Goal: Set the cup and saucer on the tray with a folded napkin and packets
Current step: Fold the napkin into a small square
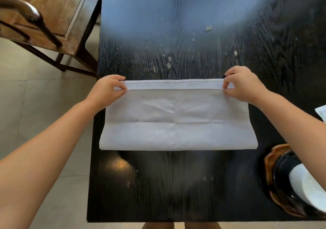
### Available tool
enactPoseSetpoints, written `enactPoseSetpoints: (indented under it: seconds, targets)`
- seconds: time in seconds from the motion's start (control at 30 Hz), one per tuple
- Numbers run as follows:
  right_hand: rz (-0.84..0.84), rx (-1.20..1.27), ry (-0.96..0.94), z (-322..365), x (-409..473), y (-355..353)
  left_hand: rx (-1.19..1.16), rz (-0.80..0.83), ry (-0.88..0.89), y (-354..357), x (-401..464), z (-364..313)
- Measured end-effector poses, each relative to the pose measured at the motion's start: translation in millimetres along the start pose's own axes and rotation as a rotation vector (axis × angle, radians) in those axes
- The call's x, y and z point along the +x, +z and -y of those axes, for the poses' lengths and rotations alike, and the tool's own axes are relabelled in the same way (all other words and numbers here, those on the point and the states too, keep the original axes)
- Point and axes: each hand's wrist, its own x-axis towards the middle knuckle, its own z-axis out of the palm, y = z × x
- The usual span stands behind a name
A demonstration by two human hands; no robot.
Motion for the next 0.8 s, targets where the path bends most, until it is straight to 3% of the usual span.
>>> enactPoseSetpoints:
  seconds: [0.3, 0.8]
  targets:
    - [-0.086, 0.004, 0.031, -8.9, 22.4, 1.6, -0.081, -0.134, -0.035, 6.1, 9.6, 6.1]
    - [-0.204, 0.024, 0.067, -11.7, 26.9, 12.3, -0.175, -0.224, -0.140, 18.5, 14.8, 9.1]
